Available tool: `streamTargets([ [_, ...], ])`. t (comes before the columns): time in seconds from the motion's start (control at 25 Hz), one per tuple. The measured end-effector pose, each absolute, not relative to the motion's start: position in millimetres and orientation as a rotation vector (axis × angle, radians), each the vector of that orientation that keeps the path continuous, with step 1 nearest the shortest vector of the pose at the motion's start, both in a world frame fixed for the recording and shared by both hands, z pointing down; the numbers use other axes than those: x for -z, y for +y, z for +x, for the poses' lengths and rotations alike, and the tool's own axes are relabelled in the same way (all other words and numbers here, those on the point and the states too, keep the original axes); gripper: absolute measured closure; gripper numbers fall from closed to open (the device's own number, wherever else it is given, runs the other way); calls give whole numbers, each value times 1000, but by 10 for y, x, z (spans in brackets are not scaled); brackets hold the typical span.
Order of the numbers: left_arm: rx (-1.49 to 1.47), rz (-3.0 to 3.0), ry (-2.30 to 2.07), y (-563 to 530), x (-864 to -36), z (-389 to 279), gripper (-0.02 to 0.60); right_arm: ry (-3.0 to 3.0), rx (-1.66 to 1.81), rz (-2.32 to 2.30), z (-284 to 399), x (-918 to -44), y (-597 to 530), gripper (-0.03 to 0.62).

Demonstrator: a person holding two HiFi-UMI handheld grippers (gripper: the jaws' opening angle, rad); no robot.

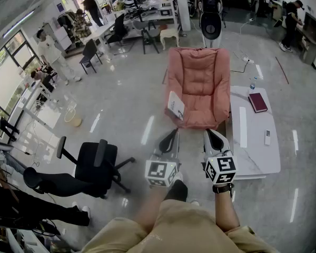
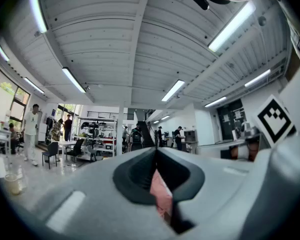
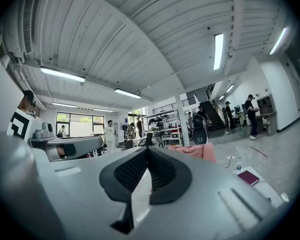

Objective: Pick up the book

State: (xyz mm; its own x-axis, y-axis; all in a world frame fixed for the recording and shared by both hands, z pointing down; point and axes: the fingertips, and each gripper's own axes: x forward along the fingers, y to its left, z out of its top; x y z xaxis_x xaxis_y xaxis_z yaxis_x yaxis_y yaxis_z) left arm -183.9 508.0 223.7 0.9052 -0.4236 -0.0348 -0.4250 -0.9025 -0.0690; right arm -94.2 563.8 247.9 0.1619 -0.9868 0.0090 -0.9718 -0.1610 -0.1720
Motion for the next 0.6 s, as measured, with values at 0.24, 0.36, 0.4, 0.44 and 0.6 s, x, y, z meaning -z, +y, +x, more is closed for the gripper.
streamTargets([
  [0.24, -66, -3026, 659, 4986, -2338, -1557, 580, 1921, 131, -2403, -596, -2509, 5581, 588],
  [0.36, -55, -3048, 622, 4903, -2452, -1341, 581, 1863, 198, -2443, -371, -2680, 5533, 588],
  [0.4, -52, -3058, 609, 4876, -2496, -1263, 580, 1846, 230, -2451, -294, -2749, 5513, 588],
  [0.44, -50, -3068, 596, 4841, -2532, -1188, 581, 1833, 255, -2460, -225, -2805, 5484, 588],
  [0.6, -51, -3097, 556, 4616, -2580, -941, 580, 1822, 289, -2495, -14, -2870, 5275, 588],
])
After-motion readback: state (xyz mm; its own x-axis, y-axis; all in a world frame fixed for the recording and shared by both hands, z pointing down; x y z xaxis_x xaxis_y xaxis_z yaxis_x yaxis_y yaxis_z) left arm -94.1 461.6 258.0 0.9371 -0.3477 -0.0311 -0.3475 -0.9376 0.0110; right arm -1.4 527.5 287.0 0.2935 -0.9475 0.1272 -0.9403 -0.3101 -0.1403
